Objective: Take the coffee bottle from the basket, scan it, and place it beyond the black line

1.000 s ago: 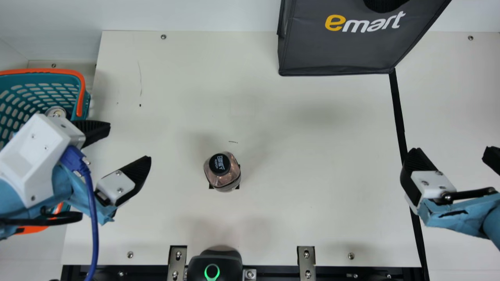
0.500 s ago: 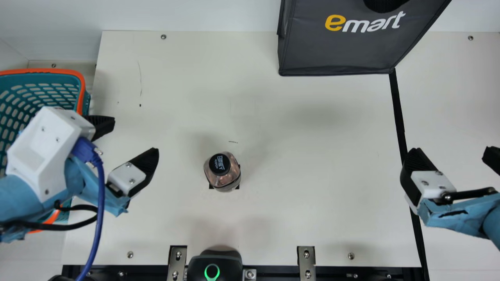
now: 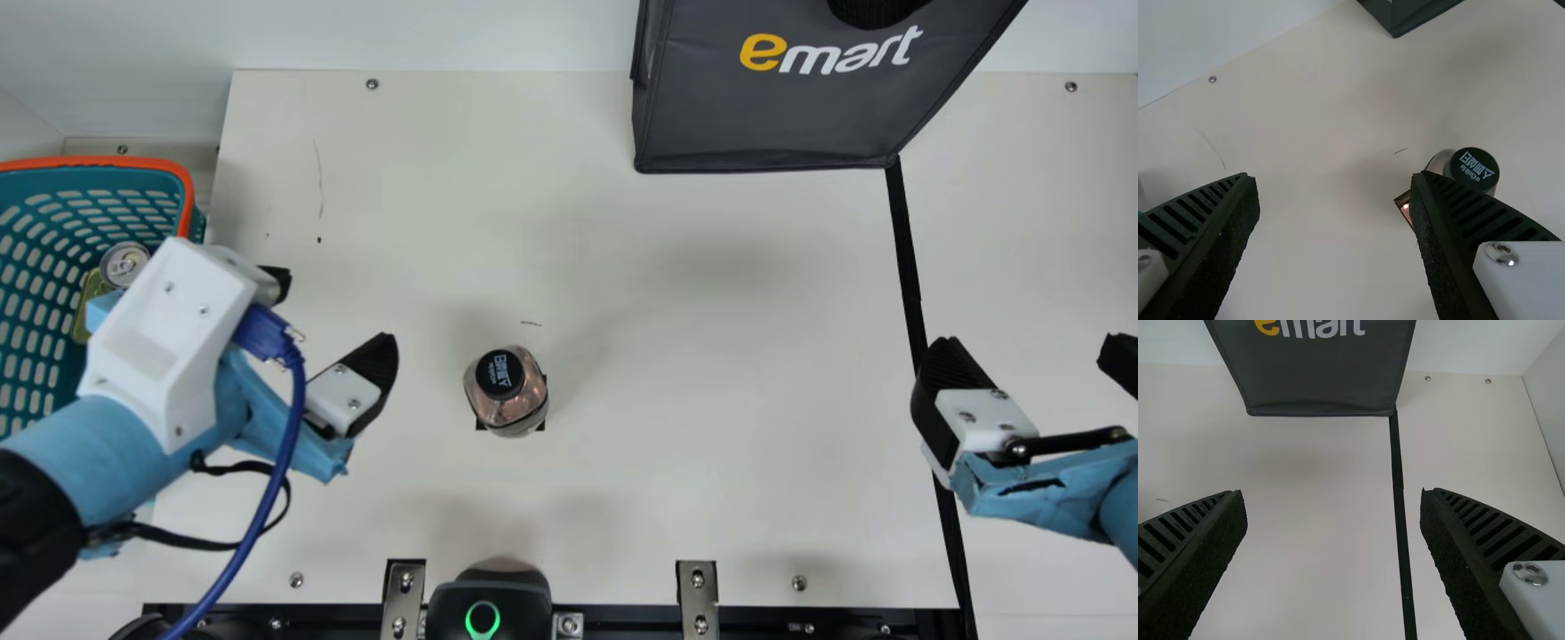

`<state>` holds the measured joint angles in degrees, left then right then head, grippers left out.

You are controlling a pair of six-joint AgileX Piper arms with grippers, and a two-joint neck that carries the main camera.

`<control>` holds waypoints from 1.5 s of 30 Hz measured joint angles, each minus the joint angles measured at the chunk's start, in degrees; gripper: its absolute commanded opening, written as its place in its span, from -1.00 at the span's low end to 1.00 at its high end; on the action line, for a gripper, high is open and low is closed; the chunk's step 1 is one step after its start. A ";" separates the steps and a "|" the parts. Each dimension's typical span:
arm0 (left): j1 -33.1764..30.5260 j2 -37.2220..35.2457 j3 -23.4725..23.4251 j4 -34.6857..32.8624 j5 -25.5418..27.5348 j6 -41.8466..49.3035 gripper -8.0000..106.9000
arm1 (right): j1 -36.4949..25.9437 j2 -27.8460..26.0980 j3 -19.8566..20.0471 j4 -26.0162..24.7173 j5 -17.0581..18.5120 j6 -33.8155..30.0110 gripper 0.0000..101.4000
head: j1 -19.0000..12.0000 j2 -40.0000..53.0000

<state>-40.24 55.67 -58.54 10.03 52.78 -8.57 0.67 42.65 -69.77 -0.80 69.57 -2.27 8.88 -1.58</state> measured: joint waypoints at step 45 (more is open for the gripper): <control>-33.80 16.55 -7.90 20.86 17.07 -53.45 0.71 | 0.00 0.00 0.00 0.00 0.00 0.00 0.79 | 0.00 0.00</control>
<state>-74.04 72.21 -66.43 30.90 69.85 -62.02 0.67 42.65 -69.77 -0.80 69.57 -2.27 8.88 -1.58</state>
